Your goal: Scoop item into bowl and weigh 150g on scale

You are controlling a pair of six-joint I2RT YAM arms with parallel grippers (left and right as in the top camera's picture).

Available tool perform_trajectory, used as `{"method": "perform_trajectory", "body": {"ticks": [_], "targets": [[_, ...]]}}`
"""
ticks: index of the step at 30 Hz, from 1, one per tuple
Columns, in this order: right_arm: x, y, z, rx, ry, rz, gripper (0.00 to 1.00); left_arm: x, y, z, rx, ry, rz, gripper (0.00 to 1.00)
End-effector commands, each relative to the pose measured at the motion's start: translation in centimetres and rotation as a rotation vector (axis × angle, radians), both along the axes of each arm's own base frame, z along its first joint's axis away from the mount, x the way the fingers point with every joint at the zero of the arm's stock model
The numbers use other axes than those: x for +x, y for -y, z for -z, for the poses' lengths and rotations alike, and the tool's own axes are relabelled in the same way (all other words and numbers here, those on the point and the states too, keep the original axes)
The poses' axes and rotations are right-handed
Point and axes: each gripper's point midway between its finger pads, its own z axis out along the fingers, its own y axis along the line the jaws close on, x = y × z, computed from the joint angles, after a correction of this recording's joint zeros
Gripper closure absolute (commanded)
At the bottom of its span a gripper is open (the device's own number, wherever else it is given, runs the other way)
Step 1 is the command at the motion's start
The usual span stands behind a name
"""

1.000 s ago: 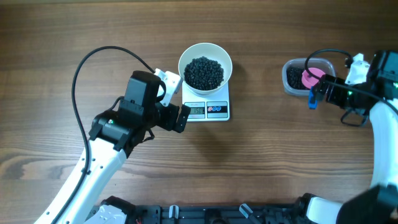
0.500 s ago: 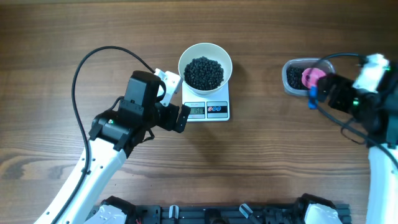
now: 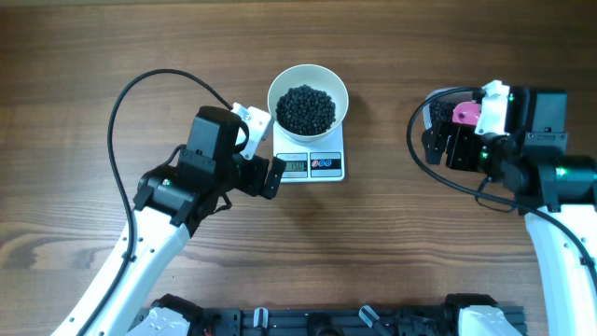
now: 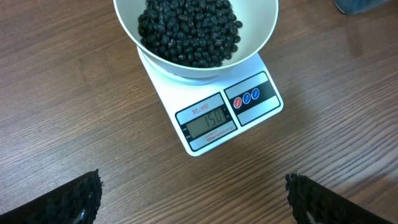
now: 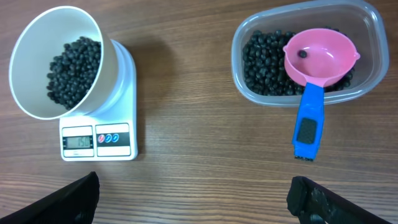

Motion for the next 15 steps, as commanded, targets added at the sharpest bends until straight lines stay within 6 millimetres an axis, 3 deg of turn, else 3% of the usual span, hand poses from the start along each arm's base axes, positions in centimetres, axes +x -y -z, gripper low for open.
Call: {"method": "perform_trajectory", "body": {"ticks": [1,3,4,15], "targets": [[0.1,0.3,0.6,-0.005,-0.023,0.028,0.02,0.1,-0.1,0.0,-0.001,-0.001,-0.01,0.0],[0.1,0.3,0.6,-0.005,-0.025,0.029,0.04,0.1,-0.1,0.0,-0.001,-0.001,-0.01,0.0],[0.0,0.3,0.6,-0.004,-0.028,0.029,0.0,0.1,-0.1,0.0,-0.001,-0.001,-0.01,0.0],[1.1,0.4,-0.2,-0.011,0.03,0.028,0.0,0.1,-0.1,0.0,-0.001,-0.001,-0.01,0.0]]}}
